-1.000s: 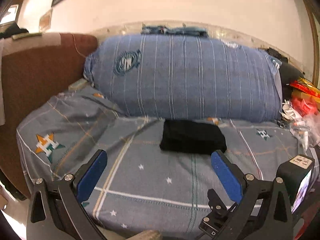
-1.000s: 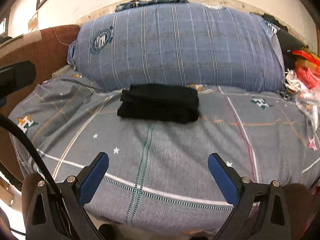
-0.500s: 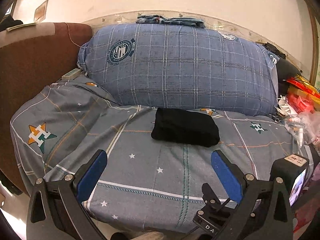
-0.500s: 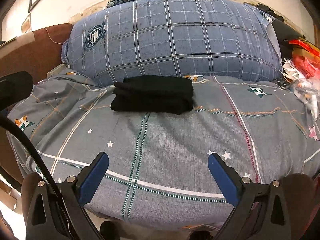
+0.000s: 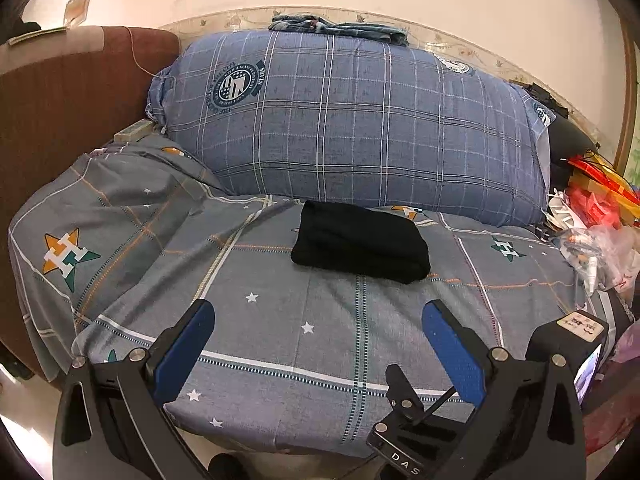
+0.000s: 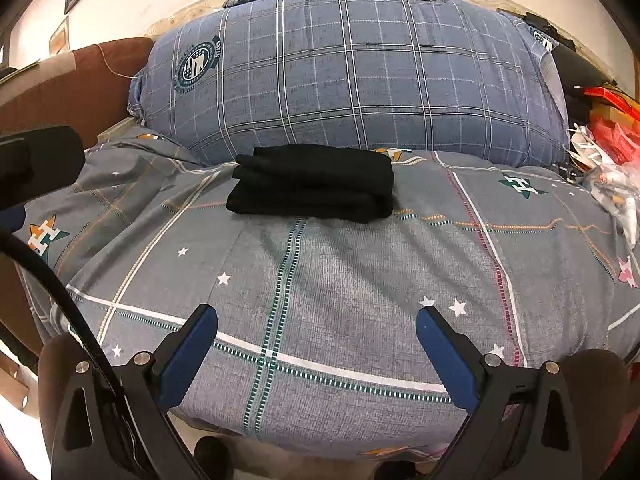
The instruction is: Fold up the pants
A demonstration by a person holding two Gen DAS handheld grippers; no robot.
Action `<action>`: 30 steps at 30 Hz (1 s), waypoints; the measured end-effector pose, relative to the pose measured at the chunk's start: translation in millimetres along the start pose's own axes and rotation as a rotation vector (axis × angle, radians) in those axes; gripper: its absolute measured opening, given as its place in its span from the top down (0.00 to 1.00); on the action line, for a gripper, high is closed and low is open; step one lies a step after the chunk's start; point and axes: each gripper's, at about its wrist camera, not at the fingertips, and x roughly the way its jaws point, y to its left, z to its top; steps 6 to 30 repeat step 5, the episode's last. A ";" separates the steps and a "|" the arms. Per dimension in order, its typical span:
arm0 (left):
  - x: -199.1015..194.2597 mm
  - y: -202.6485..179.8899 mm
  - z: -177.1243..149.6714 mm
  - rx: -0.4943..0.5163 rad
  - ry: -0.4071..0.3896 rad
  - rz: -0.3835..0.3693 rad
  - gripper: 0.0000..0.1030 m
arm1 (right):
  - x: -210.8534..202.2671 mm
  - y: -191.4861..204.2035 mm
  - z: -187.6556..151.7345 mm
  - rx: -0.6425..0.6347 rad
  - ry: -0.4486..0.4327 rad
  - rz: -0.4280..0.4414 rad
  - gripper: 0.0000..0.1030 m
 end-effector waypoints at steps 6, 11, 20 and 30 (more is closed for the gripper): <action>1.0 1.1 -1.2 -0.007 0.007 -0.002 0.00 | -0.9 -0.3 -0.8 -0.002 -0.007 -0.001 0.01; 1.0 1.1 -1.2 -0.007 0.007 -0.002 0.00 | -0.9 -0.3 -0.8 -0.002 -0.007 -0.001 0.01; 1.0 1.1 -1.2 -0.007 0.007 -0.002 0.00 | -0.9 -0.3 -0.8 -0.002 -0.007 -0.001 0.01; 1.0 1.1 -1.2 -0.007 0.007 -0.002 0.00 | -0.9 -0.3 -0.8 -0.002 -0.007 -0.001 0.01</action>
